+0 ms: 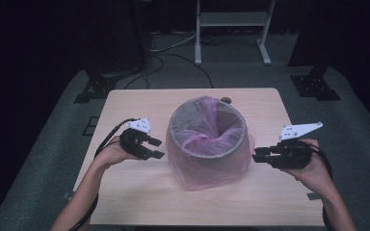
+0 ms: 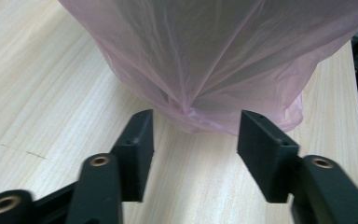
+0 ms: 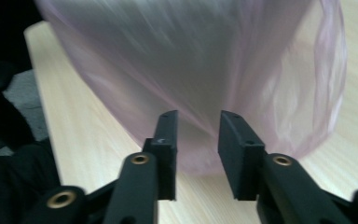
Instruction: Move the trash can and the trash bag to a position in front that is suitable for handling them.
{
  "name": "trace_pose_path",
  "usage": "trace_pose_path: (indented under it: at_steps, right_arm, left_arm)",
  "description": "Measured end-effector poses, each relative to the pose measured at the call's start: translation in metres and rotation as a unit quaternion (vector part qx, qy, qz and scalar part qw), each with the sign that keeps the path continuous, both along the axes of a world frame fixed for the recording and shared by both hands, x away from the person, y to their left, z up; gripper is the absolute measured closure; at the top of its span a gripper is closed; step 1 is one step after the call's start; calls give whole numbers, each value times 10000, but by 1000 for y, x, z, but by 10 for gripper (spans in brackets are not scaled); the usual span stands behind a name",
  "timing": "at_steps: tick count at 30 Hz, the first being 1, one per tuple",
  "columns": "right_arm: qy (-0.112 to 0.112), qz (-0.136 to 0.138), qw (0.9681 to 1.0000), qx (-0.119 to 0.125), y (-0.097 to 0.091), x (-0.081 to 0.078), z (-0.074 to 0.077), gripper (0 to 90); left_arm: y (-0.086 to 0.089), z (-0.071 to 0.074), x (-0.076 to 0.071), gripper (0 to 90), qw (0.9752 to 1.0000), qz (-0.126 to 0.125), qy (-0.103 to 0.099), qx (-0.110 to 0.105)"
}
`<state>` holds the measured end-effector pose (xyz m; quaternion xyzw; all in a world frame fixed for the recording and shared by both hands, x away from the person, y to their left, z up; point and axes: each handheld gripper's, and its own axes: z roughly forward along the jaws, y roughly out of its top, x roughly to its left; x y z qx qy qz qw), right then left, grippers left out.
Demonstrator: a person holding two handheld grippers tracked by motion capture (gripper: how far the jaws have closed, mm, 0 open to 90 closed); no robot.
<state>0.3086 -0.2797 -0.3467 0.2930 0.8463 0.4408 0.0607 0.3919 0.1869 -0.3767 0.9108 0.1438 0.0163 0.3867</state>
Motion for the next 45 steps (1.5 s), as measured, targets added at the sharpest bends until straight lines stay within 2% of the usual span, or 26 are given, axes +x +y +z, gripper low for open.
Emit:
trace_pose_path:
  at_steps: [4,10,11,12,14,18,20,24,25,27,34,39,42,43,44,45]
  right_arm:
    - [-137,190,9997,103,10,-1,29,759]
    - [-384,539,9978,-49,43,9,68,859]
    - [-384,539,9978,-49,43,9,68,859]
    - [-423,627,9971,-121,57,16,75,865]
    - [-391,709,9965,-190,72,24,79,875]
    - [-234,861,9946,-539,103,41,75,895]
    - [-173,946,9922,-797,117,46,69,900]
    - [1,1177,9862,-1167,135,47,58,900]
    - [53,1290,9835,-1266,139,45,54,900]
    - [145,1387,9806,-1375,144,42,50,900]
    - [281,1709,9755,-1354,151,30,47,900]
    - [247,1828,9743,-1295,152,20,49,900]
    - [267,1935,9725,-1269,152,14,50,900]
    - [333,2101,9694,-1228,152,8,50,900]
    - [339,2177,9676,-1235,153,6,50,900]
    - [339,2177,9676,-1235,153,6,50,900]
  left_arm:
    - [0,7,-4,362,10000,44,-34,35]
    - [4,19,-9,281,9999,106,-113,2]
    - [4,19,-9,272,9999,106,-113,2]
    - [4,19,-10,272,9999,111,-113,3]
    - [5,20,-11,261,9999,109,-122,14]
    - [6,20,-13,251,9999,101,-86,27]
    - [8,20,-14,245,9999,104,-87,21]
    - [11,20,-16,237,9999,109,-92,36]
    - [11,20,-17,236,9999,109,-78,28]
    - [12,19,-18,236,9999,116,-75,27]
    - [9,20,-20,236,9999,83,-80,38]
    - [6,21,-20,236,9999,52,-87,33]
    - [5,21,-20,235,10000,36,-73,34]
    - [5,21,-20,235,10000,37,-74,27]
    - [5,21,-20,233,10000,28,-77,35]
    - [5,21,-21,233,10000,30,-72,38]
